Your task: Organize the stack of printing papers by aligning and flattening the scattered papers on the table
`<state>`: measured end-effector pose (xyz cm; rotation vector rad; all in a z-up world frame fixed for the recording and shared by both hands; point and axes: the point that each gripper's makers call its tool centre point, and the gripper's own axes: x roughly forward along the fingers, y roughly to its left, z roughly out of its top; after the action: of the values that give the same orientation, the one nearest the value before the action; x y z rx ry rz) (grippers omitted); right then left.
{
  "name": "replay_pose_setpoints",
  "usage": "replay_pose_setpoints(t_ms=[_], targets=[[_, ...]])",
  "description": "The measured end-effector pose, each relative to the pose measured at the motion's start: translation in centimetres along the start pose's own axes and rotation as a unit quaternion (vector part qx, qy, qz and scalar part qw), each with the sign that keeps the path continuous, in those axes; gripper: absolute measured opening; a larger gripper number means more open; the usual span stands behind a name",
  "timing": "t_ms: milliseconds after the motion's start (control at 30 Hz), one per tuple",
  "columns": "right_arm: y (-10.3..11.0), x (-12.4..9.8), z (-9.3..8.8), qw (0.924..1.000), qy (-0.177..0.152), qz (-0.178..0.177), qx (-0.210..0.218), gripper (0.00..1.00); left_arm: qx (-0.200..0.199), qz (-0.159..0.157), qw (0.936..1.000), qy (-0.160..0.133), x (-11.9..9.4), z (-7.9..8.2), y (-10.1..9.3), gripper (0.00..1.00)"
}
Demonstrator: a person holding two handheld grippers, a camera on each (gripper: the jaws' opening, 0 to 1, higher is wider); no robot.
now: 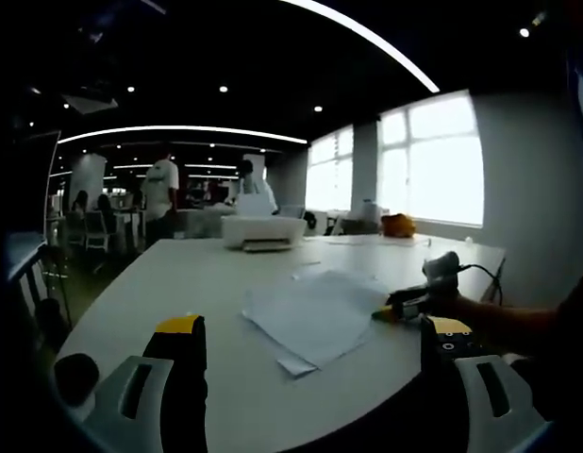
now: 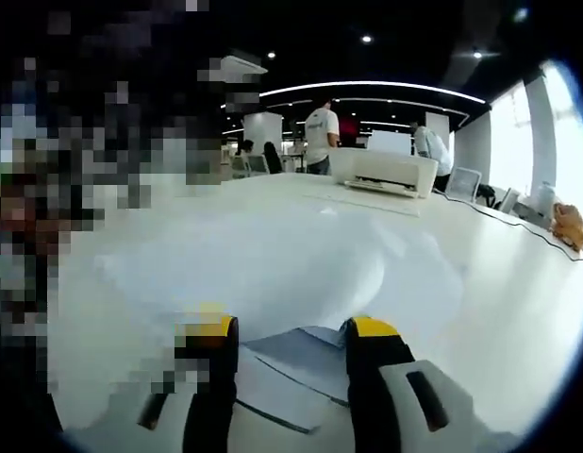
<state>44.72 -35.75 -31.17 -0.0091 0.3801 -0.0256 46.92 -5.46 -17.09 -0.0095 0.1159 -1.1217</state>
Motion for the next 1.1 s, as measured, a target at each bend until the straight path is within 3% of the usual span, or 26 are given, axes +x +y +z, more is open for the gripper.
replay_pose_setpoints(t_ms=[300,400,533,1100], targets=[[0.8,0.0,0.1,0.9998,-0.001,0.014,-0.015,0.27,0.005,-0.002,1.0,0.003,0.4,0.3,-0.1,0.97],[1.3,0.0,0.1,0.9991,-0.002,0.024,-0.035,0.13,0.008,0.001,0.9999,0.01,0.5,-0.1,0.0,0.97],[1.4,0.0,0.2,0.9988,-0.004,0.02,-0.044,0.11,0.008,0.002,0.9999,0.009,0.4,-0.1,0.1,0.97],[1.6,-0.4,0.3,0.9985,-0.001,0.047,0.028,0.0,0.007,0.0,0.9999,0.01,0.6,-0.3,0.0,0.97]])
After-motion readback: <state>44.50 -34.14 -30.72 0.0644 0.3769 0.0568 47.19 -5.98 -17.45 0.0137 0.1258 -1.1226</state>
